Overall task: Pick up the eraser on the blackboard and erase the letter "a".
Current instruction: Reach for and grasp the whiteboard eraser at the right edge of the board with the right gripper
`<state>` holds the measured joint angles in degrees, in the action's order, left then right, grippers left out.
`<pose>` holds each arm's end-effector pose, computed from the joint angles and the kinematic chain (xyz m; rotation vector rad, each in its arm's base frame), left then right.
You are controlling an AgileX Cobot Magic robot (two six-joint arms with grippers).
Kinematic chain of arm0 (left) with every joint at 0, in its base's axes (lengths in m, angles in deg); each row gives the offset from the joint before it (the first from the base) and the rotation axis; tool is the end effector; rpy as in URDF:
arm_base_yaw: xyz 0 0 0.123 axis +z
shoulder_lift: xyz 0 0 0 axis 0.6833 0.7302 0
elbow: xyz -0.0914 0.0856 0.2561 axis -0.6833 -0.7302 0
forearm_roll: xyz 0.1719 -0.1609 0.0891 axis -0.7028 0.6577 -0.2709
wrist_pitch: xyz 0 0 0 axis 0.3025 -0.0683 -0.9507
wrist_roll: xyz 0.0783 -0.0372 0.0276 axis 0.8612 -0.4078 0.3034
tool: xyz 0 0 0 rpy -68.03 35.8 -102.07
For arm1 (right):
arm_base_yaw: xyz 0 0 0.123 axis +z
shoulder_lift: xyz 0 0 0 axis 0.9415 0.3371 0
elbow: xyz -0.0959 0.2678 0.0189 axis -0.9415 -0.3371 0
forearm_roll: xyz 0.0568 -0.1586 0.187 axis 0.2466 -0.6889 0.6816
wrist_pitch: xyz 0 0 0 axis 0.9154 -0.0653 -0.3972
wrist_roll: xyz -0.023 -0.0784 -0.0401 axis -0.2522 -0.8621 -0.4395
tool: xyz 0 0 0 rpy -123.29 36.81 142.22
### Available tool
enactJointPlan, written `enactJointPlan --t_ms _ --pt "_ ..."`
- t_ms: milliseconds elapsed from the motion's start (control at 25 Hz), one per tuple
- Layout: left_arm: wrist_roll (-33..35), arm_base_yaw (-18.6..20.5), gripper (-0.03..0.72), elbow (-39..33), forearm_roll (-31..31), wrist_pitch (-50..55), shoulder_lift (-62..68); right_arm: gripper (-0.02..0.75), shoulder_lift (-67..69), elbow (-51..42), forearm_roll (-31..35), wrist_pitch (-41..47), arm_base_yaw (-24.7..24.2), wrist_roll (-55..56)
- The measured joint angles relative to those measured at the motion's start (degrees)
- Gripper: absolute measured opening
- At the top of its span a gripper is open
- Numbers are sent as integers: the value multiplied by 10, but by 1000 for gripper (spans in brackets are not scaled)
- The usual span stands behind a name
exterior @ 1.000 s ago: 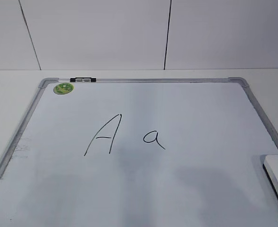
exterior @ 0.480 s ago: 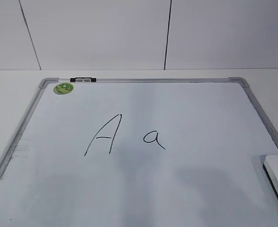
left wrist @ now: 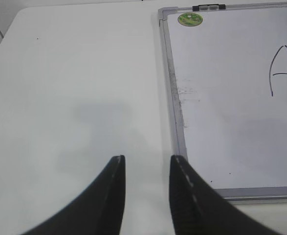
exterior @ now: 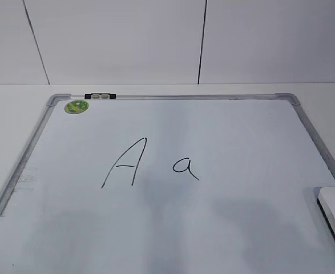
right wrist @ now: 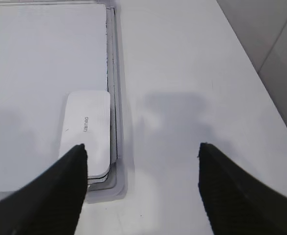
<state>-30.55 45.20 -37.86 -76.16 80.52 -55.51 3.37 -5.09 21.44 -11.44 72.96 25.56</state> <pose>-0.0058 -0.0070 0.2757 0.0305 2.0921 -0.0432 -0.0106 -0.0169 0.2736 0.0383 2.0925 -0.1745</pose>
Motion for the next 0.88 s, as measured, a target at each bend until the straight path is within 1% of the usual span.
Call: enactJointPlan --t_ms 320,520,880 --pt "0 0 235 0 0 0 0 540 72 21 10 -46 0 0" --pt "0 0 235 0 0 0 0 540 145 51 22 -53 0 0" --pt "0 0 235 0 0 0 0 540 253 78 72 -64 0 0"
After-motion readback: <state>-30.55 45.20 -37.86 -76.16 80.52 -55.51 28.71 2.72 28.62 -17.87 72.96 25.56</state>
